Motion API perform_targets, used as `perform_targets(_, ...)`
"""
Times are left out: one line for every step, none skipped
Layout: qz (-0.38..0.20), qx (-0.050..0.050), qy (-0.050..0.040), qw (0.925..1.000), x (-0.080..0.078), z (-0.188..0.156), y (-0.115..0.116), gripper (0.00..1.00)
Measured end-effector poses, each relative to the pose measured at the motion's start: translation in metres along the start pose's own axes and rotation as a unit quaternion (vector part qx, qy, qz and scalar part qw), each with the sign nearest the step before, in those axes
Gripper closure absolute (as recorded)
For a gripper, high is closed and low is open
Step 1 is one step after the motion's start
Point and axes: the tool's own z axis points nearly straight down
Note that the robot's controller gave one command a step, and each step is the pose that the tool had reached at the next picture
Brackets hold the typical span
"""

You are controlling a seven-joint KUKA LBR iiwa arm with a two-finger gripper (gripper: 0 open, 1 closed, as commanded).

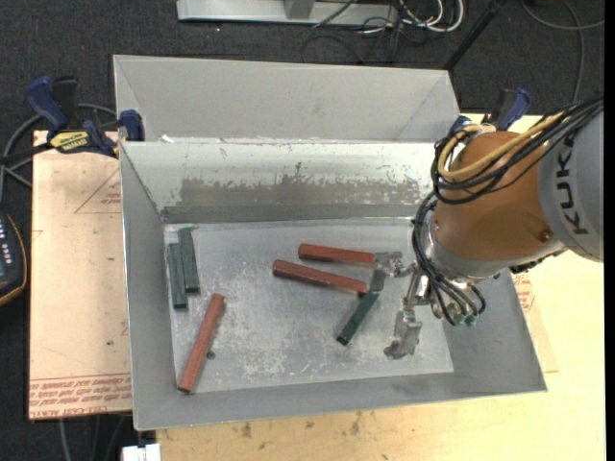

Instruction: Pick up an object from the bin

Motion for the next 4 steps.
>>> perform_targets(-0.040, 0.000, -0.0003, 0.9992, -0.071, 0.096, -0.040, 0.00)
perform_targets(-0.213, -0.001, -0.0010, 0.9770, -0.080, 0.107, -0.015, 0.00)
perform_targets(-0.212, 0.000, -0.0010, 0.9772, -0.080, 0.106, -0.016, 1.00)
perform_targets(-0.427, 0.000, -0.0013, 0.9041, -0.073, 0.106, -0.051, 1.00)
